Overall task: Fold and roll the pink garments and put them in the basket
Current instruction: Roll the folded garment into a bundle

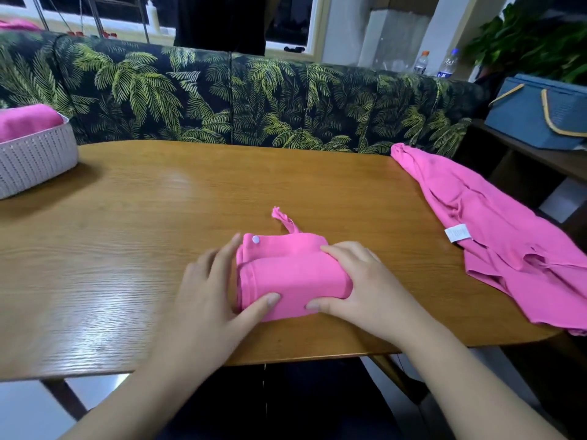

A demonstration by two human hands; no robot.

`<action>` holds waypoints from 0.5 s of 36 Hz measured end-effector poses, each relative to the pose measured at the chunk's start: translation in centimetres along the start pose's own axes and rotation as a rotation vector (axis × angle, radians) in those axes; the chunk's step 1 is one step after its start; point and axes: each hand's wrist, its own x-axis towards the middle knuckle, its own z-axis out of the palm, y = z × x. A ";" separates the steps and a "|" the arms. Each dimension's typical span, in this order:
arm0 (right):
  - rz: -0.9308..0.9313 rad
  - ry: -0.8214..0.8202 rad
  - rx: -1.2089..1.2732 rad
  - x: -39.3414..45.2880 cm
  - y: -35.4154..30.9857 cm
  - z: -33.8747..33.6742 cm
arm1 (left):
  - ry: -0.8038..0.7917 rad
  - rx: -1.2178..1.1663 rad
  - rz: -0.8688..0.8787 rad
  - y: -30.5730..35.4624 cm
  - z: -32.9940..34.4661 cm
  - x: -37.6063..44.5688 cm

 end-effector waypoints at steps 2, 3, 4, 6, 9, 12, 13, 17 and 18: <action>0.030 -0.035 -0.016 0.7 -0.2 -0.3 | 0.117 0.115 0.212 0.4 -0.1 0.6; 0.050 -0.055 -0.023 1.0 -0.2 -0.5 | 0.125 0.159 0.312 0.6 0.1 1.0; 0.070 -0.073 -0.031 1.4 -0.2 -0.6 | 0.108 0.208 0.394 0.8 0.4 1.3; 0.096 -0.088 -0.042 2.1 -0.1 -0.7 | 0.039 0.293 0.455 0.7 1.2 2.3; 0.132 -0.053 0.005 2.8 -0.3 -0.6 | -0.063 0.352 0.394 0.3 1.6 4.2; 0.158 0.096 -0.022 3.0 -0.5 -0.2 | -0.194 0.380 0.311 0.2 1.1 6.4; 0.148 0.168 -0.053 2.9 -0.6 0.2 | -0.253 0.391 0.266 0.3 0.9 7.2; 0.046 0.458 -0.161 2.2 -0.9 1.7 | -0.428 0.423 0.106 0.5 0.5 10.2; 0.039 0.486 -0.198 2.1 -1.0 2.0 | -0.454 0.438 0.088 0.6 0.5 10.8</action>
